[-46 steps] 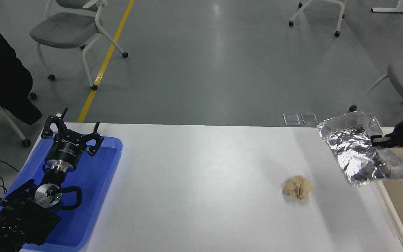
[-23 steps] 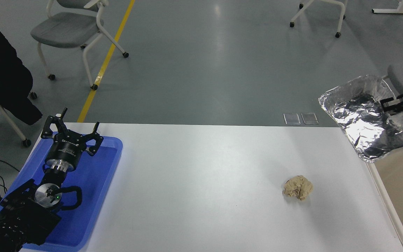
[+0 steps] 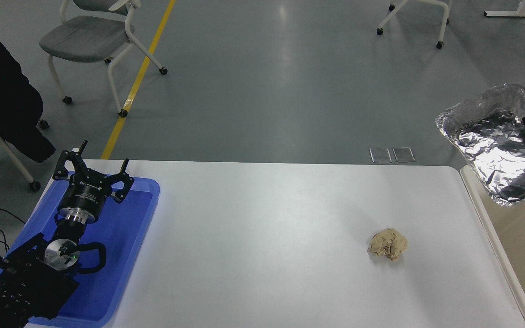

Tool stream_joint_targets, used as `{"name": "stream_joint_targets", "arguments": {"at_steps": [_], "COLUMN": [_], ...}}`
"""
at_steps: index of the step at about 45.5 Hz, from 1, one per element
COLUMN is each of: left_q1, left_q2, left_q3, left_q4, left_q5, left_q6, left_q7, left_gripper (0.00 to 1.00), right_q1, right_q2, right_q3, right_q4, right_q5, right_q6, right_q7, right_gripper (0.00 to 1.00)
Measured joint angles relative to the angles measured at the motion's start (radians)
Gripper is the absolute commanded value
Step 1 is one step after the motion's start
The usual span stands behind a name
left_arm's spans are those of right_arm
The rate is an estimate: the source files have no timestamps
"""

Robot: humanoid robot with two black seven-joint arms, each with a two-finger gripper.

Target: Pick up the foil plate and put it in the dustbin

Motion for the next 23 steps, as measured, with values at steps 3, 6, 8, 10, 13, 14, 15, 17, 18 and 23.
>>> {"name": "stream_joint_targets", "arguments": {"at_steps": [3, 6, 8, 10, 13, 14, 15, 17, 18, 23], "left_q1": [0.000, 0.000, 0.000, 0.000, 0.001, 0.001, 0.001, 0.001, 0.001, 0.001], "left_q2": [0.000, 0.000, 0.000, 0.000, 0.000, 0.000, 0.000, 0.000, 0.000, 0.000], "left_q3": [0.000, 0.000, 0.000, 0.000, 0.000, 0.000, 0.000, 0.000, 0.000, 0.000], "left_q4": [0.000, 0.000, 0.000, 0.000, 0.000, 0.000, 0.000, 0.000, 0.000, 0.000], "left_q5": [0.000, 0.000, 0.000, 0.000, 0.000, 0.000, -0.001, 0.000, 0.000, 0.000], "left_q6": [0.000, 0.000, 0.000, 0.000, 0.000, 0.000, 0.000, 0.000, 0.000, 0.000], "left_q7": [0.000, 0.000, 0.000, 0.000, 0.000, 0.000, 0.000, 0.000, 0.000, -0.002], "left_gripper": [1.00, 1.00, 1.00, 1.00, 1.00, 1.00, 1.00, 1.00, 1.00, 1.00], "right_q1": [-0.027, -0.064, -0.100, -0.132, -0.219, -0.234, -0.252, -0.321, -0.348, -0.512], "right_q2": [-0.032, -0.064, -0.089, -0.109, -0.148, -0.154, -0.158, -0.172, -0.178, -0.194], "right_q3": [0.000, 0.012, 0.028, 0.042, 0.092, 0.099, 0.109, 0.150, 0.164, 0.245], "right_q4": [-0.025, -0.054, -0.081, -0.103, -0.160, -0.169, -0.179, -0.219, -0.233, -0.319], "right_q5": [-0.035, -0.071, -0.099, -0.117, -0.160, -0.167, -0.173, -0.195, -0.201, -0.231], "right_q6": [-0.016, -0.033, -0.046, -0.055, -0.081, -0.086, -0.091, -0.113, -0.120, -0.183], "right_q7": [0.002, 0.004, 0.005, 0.005, 0.006, 0.006, 0.006, 0.007, 0.007, 0.008], "right_gripper": [0.00, 0.00, 0.00, 0.00, 0.00, 0.00, 0.00, 0.00, 0.00, 0.00]}}
